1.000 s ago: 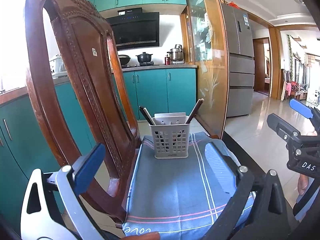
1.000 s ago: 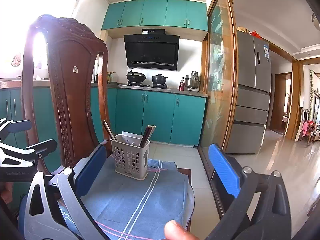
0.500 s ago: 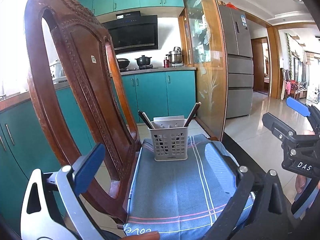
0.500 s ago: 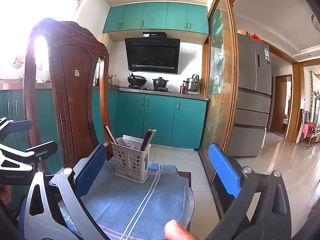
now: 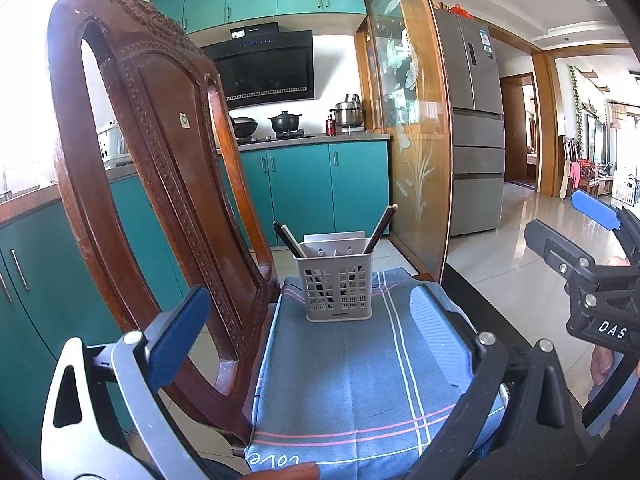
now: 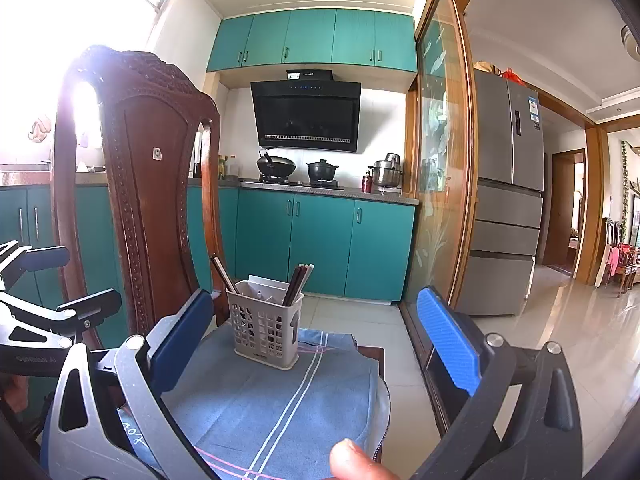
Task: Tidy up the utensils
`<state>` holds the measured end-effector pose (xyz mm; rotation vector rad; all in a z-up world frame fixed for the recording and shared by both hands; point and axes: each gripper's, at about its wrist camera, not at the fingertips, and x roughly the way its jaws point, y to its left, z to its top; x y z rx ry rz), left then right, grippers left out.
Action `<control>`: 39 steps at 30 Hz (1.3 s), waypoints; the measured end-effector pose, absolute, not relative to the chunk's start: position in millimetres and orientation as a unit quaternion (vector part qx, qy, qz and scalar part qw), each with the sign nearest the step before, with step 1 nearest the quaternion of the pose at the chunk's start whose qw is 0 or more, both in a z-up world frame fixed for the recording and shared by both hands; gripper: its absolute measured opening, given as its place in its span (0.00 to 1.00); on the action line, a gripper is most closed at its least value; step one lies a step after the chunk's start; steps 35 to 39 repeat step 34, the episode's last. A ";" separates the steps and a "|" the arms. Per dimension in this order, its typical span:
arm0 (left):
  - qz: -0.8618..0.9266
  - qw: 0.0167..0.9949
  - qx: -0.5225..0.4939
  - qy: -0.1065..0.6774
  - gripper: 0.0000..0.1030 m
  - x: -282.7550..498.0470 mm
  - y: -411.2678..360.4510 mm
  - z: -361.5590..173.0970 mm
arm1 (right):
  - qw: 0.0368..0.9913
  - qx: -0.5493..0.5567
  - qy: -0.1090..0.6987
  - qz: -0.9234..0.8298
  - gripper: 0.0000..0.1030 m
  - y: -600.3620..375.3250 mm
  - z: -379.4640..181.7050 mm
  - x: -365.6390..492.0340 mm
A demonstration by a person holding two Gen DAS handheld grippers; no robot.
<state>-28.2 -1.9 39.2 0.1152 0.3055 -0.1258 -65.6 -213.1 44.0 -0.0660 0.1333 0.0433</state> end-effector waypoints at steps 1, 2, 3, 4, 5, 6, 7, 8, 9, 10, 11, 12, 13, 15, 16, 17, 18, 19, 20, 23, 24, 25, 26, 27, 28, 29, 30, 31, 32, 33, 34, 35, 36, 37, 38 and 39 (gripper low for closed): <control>-0.062 0.985 0.057 0.152 0.96 -28.2 -2.0 39.2 | 0.997 -0.034 0.067 0.022 0.97 -213.0 44.1 -65.5; -0.062 0.985 0.058 0.152 0.96 -28.4 -2.2 39.3 | 0.997 -0.034 0.066 0.022 0.97 -212.9 44.0 -65.9; -0.062 0.985 0.058 0.152 0.96 -29.0 -2.2 39.2 | 0.997 -0.034 0.067 0.022 0.97 -212.9 44.2 -66.2; -0.062 0.985 0.059 0.152 0.96 -29.3 -2.2 39.3 | 0.997 -0.034 0.067 0.022 0.97 -212.9 44.1 -66.2; -0.062 0.985 0.059 0.152 0.96 -29.5 -2.3 39.3 | 0.997 -0.034 0.066 0.023 0.97 -212.8 44.1 -66.3; -0.062 0.985 0.060 0.152 0.96 -29.5 -2.4 39.3 | 0.997 -0.034 0.066 0.023 0.97 -212.9 44.1 -66.5; -0.061 0.985 0.059 0.153 0.96 -29.5 -2.7 39.2 | 0.997 -0.034 0.067 0.023 0.97 -213.1 44.1 -66.6; -0.061 0.985 0.060 0.153 0.96 -29.8 -2.4 39.0 | 0.997 -0.033 0.067 0.024 0.97 -213.7 43.9 -66.8; -0.061 0.984 0.060 0.154 0.96 -29.8 -2.3 39.0 | 0.997 -0.033 0.066 0.024 0.97 -214.1 43.9 -67.0; -0.061 0.984 0.060 0.154 0.96 -29.7 -2.3 38.9 | 0.997 -0.033 0.067 0.025 0.97 -214.6 44.0 -66.9; -0.061 0.984 0.060 0.155 0.96 -29.3 -2.3 38.7 | 0.997 -0.032 0.067 0.025 0.97 -214.7 43.9 -66.9; -0.060 0.984 0.060 0.155 0.96 -29.4 -2.2 38.8 | 0.997 -0.033 0.067 0.025 0.97 -214.8 43.9 -67.1; -0.060 0.984 0.061 0.155 0.96 -29.5 -2.4 38.6 | 0.997 -0.033 0.067 0.024 0.97 -214.7 44.0 -67.2; -0.060 0.984 0.062 0.156 0.96 -29.7 -2.1 38.4 | 0.997 -0.034 0.067 0.024 0.97 -214.5 43.8 -66.8; -0.060 0.984 0.062 0.156 0.96 -29.7 -2.2 38.4 | 0.997 -0.034 0.068 0.023 0.97 -214.3 43.4 -66.4; -0.060 0.984 0.063 0.156 0.96 -29.8 -2.3 38.4 | 0.997 -0.033 0.068 0.023 0.97 -214.4 43.0 -66.4; -0.061 0.984 0.062 0.156 0.96 -29.9 -2.4 38.4 | 0.997 -0.033 0.068 0.023 0.97 -214.5 42.7 -66.2; -0.061 0.984 0.063 0.156 0.96 -29.9 -2.4 38.3 | 0.997 -0.032 0.069 0.022 0.97 -214.6 42.6 -66.0; -0.062 0.984 0.064 0.157 0.96 -28.2 -2.6 38.2 | 0.997 -0.032 0.069 0.022 0.97 -214.5 42.3 -65.7; -0.065 0.983 0.063 0.158 0.96 -27.4 -2.2 36.6 | 0.997 -0.030 0.072 0.020 0.97 -214.1 40.6 -63.8; -0.066 0.983 0.061 0.159 0.96 -27.2 -2.1 36.1 | 0.997 -0.029 0.074 0.019 0.97 -214.4 39.5 -63.0; -0.067 0.983 0.060 0.160 0.96 -26.1 -1.6 36.0 | 0.997 -0.027 0.076 0.019 0.97 -214.8 38.6 -61.6; -0.067 0.983 0.060 0.161 0.96 -25.3 -1.1 35.3 | 0.996 -0.023 0.080 0.020 0.97 -215.7 36.7 -58.9; -0.067 0.983 0.060 0.162 0.96 -24.3 -1.0 34.9 | 0.996 -0.016 0.088 0.019 0.97 -217.2 32.9 -53.2; -0.066 0.982 0.060 0.164 0.97 -22.6 -0.3 34.1 | 0.995 -0.009 0.102 0.018 0.97 -219.0 27.7 -45.3; -0.065 0.982 0.059 0.169 0.96 -20.3 0.1 32.9 | 0.993 -0.002 0.117 0.017 0.97 -220.9 22.0 -36.3; -0.064 0.980 0.056 0.179 0.96 -16.4 1.4 30.9 | 0.988 0.012 0.150 0.019 0.97 -223.5 10.5 -18.1; -0.065 0.979 0.054 0.188 0.96 -12.9 0.7 29.3 | 0.981 0.024 0.189 0.022 0.97 -226.2 -3.8 3.2; -0.065 0.976 0.050 0.202 0.96 -8.4 0.6 26.6 | 0.974 0.030 0.224 0.022 0.97 -227.0 -18.0 23.0; -0.062 0.972 0.044 0.224 0.96 -1.2 1.3 22.3 | 0.964 0.033 0.265 0.018 0.97 -227.2 -36.5 47.3; -0.058 0.968 0.041 0.240 0.96 3.0 0.6 19.0 | 0.949 0.030 0.314 0.005 0.97 -226.1 -62.0 79.1; -0.058 0.968 0.041 0.240 0.96 3.0 0.6 19.0 | 0.949 0.030 0.314 0.005 0.97 -226.1 -62.0 79.1; -0.058 0.968 0.041 0.240 0.96 3.0 0.6 19.0 | 0.949 0.030 0.314 0.005 0.97 -226.1 -62.0 79.1; -0.058 0.968 0.041 0.240 0.96 3.0 0.6 19.0 | 0.949 0.030 0.314 0.005 0.97 -226.1 -62.0 79.1; -0.058 0.968 0.041 0.240 0.96 3.0 0.6 19.0 | 0.949 0.030 0.314 0.005 0.97 -226.1 -62.0 79.1; -0.058 0.968 0.041 0.240 0.96 3.0 0.6 19.0 | 0.949 0.030 0.314 0.005 0.97 -226.1 -62.0 79.1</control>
